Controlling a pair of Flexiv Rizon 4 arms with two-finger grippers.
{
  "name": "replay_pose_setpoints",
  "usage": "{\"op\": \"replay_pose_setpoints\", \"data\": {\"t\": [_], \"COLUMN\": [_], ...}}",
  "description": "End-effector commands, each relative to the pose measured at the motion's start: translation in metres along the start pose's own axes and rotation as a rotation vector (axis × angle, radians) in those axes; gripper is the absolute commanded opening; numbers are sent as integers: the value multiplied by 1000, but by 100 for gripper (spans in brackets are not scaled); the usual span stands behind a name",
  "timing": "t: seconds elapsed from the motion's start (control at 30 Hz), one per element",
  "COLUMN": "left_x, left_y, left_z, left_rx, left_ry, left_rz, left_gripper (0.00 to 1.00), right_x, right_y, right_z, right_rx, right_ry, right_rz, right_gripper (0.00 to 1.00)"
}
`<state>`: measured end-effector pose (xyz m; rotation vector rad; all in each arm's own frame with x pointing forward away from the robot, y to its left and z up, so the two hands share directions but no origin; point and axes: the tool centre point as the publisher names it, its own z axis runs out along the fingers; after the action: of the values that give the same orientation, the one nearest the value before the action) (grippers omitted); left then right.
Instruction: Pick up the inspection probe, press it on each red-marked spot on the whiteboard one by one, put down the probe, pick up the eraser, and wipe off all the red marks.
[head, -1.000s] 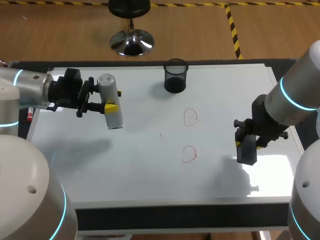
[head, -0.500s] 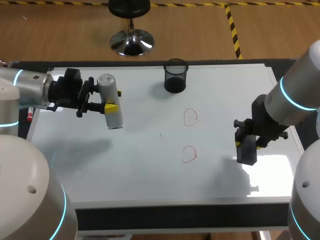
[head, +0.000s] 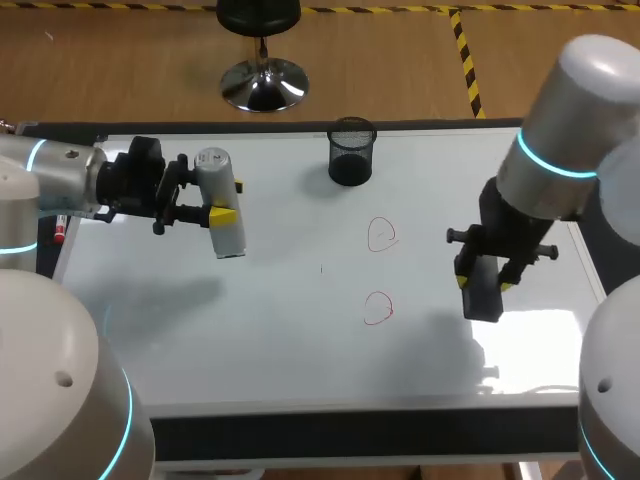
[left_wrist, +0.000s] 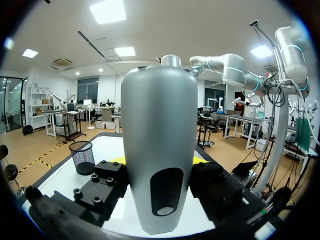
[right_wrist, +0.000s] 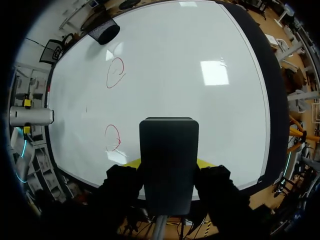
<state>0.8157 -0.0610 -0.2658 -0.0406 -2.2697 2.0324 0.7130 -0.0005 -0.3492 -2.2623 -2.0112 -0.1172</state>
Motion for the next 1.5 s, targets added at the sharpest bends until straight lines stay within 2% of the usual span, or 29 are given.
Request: {"op": "replay_pose_setpoints", "data": {"t": [0.03, 1.1, 1.5], "left_x": [0, 0, 0], "left_y": [-1, -1, -1], "left_z": [-1, -1, -1], "left_rx": [0, 0, 0], "left_ry": [1, 1, 1], "left_rz": [2, 2, 2], "left_gripper": [0, 0, 0], "right_x": [9, 9, 50], "right_y": [5, 5, 1], "right_z": [-1, -1, -7], "right_rx": [13, 13, -11], "right_ry": [-68, -68, -145], "right_rz": [0, 0, 16], "right_gripper": [0, 0, 0]}}
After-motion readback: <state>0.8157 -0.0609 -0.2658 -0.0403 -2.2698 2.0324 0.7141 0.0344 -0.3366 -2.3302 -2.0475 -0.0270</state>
